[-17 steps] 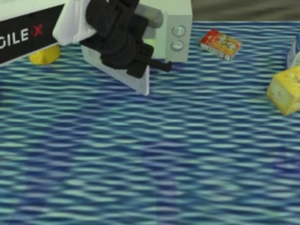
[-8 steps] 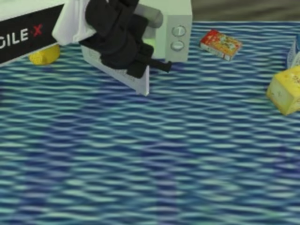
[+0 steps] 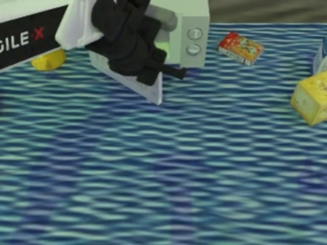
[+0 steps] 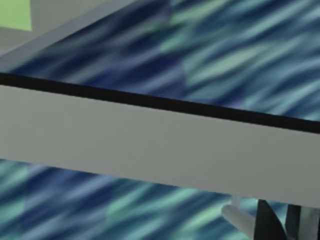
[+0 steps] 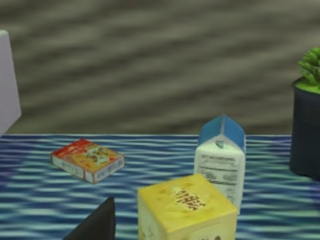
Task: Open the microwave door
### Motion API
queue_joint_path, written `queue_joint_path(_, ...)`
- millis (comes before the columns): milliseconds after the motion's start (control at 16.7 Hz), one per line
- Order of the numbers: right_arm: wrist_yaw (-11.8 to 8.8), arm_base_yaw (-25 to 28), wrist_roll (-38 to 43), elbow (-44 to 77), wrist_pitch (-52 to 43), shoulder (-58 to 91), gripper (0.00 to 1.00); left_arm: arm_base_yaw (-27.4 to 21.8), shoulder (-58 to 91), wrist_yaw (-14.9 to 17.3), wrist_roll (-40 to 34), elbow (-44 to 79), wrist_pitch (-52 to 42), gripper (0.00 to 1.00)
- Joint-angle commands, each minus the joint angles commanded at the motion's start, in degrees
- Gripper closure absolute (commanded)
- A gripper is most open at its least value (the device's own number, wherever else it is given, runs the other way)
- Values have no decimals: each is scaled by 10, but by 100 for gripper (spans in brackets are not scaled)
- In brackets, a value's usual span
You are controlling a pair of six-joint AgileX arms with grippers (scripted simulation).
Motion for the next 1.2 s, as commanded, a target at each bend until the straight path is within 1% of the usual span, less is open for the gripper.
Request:
queue_joint_path(360,0,0,0,0,0,0,0,25,-36,38,72,-44,9,100)
queue_joint_path(1200,0,0,0,0,0,0,0,26,-37,39,75,-46,9,100)
